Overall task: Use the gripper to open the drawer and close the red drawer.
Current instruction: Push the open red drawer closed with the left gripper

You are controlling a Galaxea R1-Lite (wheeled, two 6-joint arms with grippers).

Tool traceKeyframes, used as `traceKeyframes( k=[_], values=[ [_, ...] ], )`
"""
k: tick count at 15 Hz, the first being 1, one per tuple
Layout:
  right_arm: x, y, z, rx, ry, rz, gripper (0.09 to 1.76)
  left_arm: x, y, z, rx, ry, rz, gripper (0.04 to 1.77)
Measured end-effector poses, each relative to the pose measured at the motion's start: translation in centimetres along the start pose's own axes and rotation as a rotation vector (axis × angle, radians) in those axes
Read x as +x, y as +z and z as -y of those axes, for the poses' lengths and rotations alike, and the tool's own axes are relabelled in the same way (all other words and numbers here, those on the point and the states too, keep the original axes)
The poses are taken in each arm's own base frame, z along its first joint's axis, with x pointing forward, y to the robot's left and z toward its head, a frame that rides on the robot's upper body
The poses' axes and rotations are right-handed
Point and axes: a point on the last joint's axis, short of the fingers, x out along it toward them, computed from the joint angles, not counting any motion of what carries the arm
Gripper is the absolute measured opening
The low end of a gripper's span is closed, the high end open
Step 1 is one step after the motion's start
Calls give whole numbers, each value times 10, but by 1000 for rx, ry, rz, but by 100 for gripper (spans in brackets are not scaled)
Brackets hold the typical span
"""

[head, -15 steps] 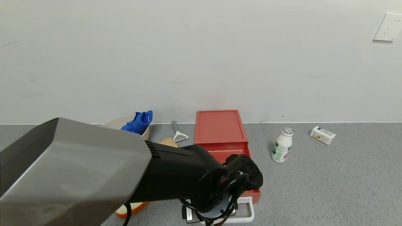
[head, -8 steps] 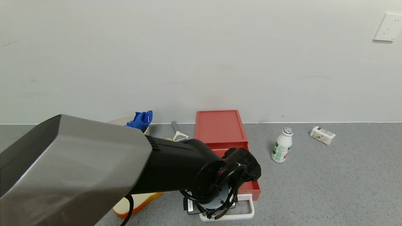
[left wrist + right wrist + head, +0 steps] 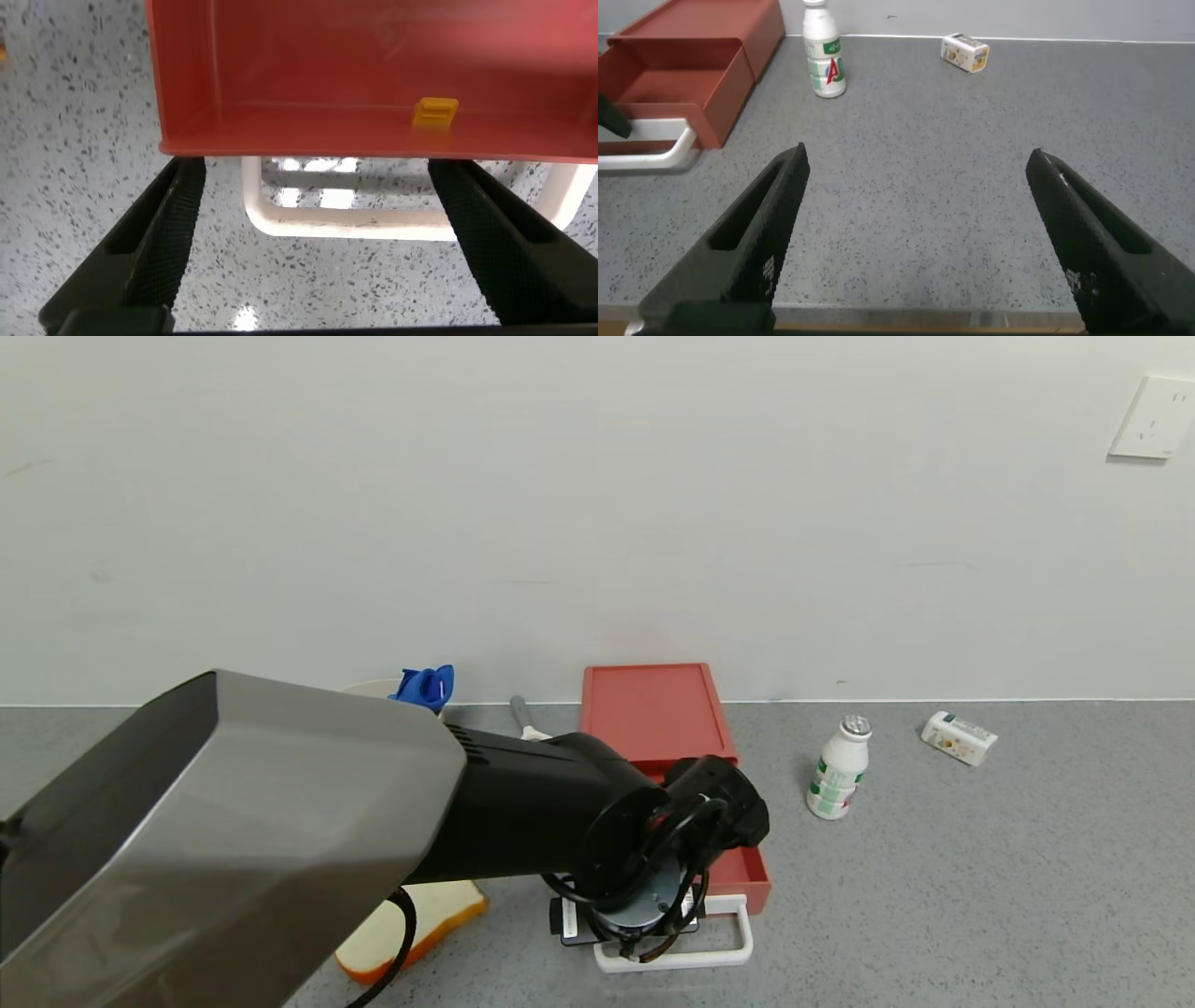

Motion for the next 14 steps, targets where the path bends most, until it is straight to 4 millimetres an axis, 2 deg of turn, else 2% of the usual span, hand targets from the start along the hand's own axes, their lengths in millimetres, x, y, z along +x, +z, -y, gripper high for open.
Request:
traceKeyframes(
  k=[14],
  values=[
    [0,0,0,0,0,0,171,8,31,-1,41,-2,53,172]
  ],
)
